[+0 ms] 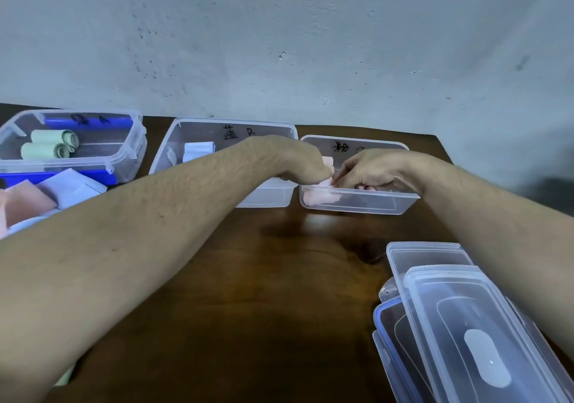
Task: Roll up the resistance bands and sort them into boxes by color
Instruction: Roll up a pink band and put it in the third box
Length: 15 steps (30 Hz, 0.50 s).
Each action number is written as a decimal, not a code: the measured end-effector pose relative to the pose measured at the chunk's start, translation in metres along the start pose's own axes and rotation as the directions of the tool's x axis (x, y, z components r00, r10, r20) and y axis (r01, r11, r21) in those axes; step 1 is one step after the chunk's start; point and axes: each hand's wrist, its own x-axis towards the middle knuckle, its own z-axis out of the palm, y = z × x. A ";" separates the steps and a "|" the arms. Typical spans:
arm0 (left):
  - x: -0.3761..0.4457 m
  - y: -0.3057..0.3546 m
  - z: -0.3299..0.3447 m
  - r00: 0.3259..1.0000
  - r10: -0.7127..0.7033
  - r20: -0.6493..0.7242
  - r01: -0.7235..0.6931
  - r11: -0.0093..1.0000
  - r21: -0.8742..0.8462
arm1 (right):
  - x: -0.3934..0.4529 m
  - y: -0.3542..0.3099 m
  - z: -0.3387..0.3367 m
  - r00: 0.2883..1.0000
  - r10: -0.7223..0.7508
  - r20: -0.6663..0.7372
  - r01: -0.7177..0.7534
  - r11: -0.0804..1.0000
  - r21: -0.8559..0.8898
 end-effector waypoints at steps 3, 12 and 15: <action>0.001 -0.002 0.000 1.000 -0.006 0.001 0.006 1.000 -0.027 | -0.002 0.000 0.000 1.000 -0.011 -0.008 0.010 0.999 -0.039; -0.002 0.004 0.001 0.999 0.026 -0.042 -0.024 0.999 0.045 | -0.011 0.001 0.001 0.999 0.005 0.043 -0.001 0.994 -0.106; -0.006 0.002 0.002 0.997 0.044 -0.061 -0.040 0.997 0.069 | -0.019 0.003 -0.002 0.999 -0.035 -0.028 0.033 0.998 -0.055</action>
